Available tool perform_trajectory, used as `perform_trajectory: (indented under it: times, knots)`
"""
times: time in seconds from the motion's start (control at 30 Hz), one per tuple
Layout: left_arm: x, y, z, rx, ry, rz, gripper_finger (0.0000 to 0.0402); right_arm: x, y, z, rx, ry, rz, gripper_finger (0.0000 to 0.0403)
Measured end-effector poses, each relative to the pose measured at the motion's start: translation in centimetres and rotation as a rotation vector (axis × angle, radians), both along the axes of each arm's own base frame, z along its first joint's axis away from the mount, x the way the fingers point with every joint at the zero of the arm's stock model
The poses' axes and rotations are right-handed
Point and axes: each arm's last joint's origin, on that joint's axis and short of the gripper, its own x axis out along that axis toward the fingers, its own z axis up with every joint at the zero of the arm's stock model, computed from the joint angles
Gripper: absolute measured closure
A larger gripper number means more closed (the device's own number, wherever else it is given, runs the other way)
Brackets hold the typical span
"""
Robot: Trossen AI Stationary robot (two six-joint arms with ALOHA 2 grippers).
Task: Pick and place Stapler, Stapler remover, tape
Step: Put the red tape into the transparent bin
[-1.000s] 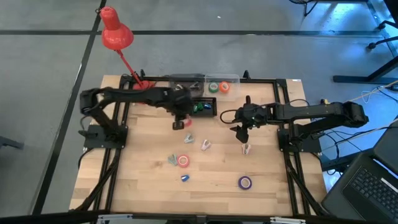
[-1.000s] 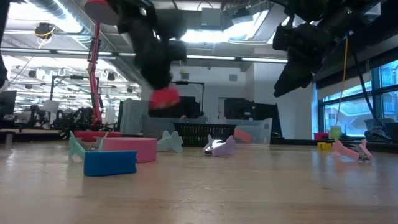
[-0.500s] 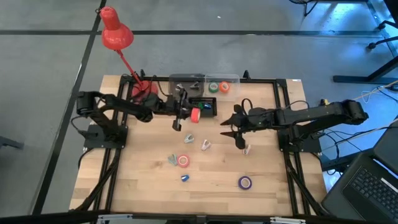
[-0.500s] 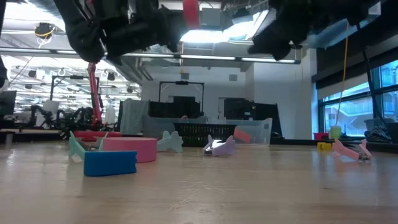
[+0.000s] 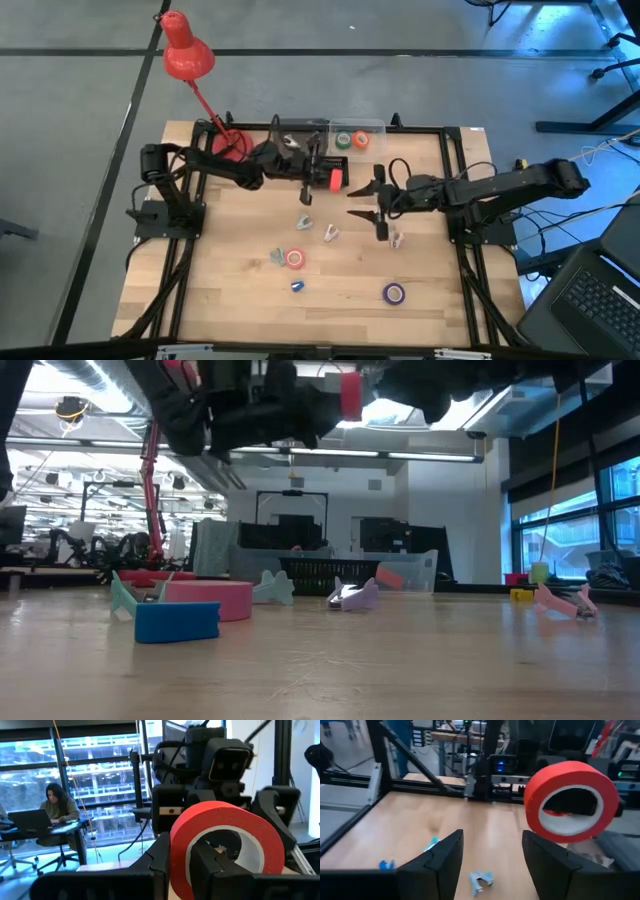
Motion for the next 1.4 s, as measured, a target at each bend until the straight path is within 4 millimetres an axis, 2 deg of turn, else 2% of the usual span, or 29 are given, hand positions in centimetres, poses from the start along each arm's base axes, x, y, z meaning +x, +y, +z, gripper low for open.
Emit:
perform_trajectory:
  times: [0.23,0.57,0.8,1.2,1.4]
  knots:
    - [1.1,0.1,0.6,0.011,0.048,0.0,0.0369,0.5,-0.1,-0.4,-0.025,-0.006,-0.048,0.0198]
    - [1.2,-0.2,0.5,0.018,0.061,-0.026,0.0369,1.2,0.0,-0.6,-0.069,-0.038,-0.038,0.0198]
    - [1.2,0.0,0.2,0.002,0.099,-0.002,0.037,1.6,-0.3,-0.7,-0.147,0.005,-0.134,0.0199]
    - [1.2,0.1,-0.3,-0.013,0.138,-0.05,0.037,1.5,-0.6,-0.3,-0.165,0.017,-0.215,0.0199]
    - [1.2,0.1,-0.1,0.0,0.121,-0.05,0.037,1.7,-0.5,0.0,-0.122,-0.005,-0.185,0.0199]
